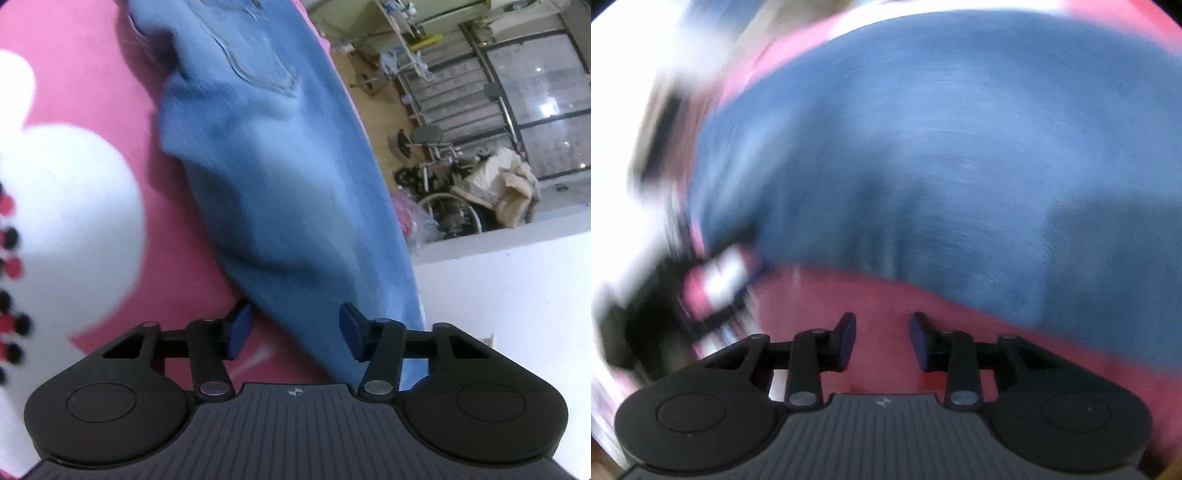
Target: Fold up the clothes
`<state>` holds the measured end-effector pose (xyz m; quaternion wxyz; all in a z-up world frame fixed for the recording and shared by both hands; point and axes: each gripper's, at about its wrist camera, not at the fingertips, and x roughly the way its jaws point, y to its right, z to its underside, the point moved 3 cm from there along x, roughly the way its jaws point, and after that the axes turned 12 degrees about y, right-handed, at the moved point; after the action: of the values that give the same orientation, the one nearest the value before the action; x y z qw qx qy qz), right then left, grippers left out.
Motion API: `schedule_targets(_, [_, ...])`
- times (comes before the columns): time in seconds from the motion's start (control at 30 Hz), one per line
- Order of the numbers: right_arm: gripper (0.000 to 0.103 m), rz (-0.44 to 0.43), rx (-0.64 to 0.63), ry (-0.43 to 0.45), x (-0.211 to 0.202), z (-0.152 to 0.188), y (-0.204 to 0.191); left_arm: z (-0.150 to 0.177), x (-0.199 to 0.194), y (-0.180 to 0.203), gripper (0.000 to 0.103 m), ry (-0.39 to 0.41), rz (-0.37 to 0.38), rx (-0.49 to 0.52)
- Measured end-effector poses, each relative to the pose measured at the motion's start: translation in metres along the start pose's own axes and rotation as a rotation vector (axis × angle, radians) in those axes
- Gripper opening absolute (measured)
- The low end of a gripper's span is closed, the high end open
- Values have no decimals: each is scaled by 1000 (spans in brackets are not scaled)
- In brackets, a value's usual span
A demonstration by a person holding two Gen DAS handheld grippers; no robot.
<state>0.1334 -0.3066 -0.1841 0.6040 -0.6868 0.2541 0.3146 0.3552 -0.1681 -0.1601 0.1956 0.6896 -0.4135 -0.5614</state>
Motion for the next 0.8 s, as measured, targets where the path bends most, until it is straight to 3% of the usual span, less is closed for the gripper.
schedule_targets(0.1, [36,-76,322,83,-12,0,33,6,1,4,35,14,22,-27])
schedule_targets(0.23, [37,-117,513,166,-24,-1,58,4,-5,10,33,43,65,-82])
schedule_targets(0.4, [37,-177,559,197,-27,0,61,0,-7,16,34,60,109,-127])
schedule_targets(0.57, [35,-255,566,216,-46,-9,65,3,3,27,34,18,96,-90])
schedule_targets(0.7, [34,-309,541,226,-63,-19,67,0,5,41,16,33,85,-36])
schedule_targets(0.8, [34,-319,430,232,-71,-28,55,-6,11,50,13,40,89,-27])
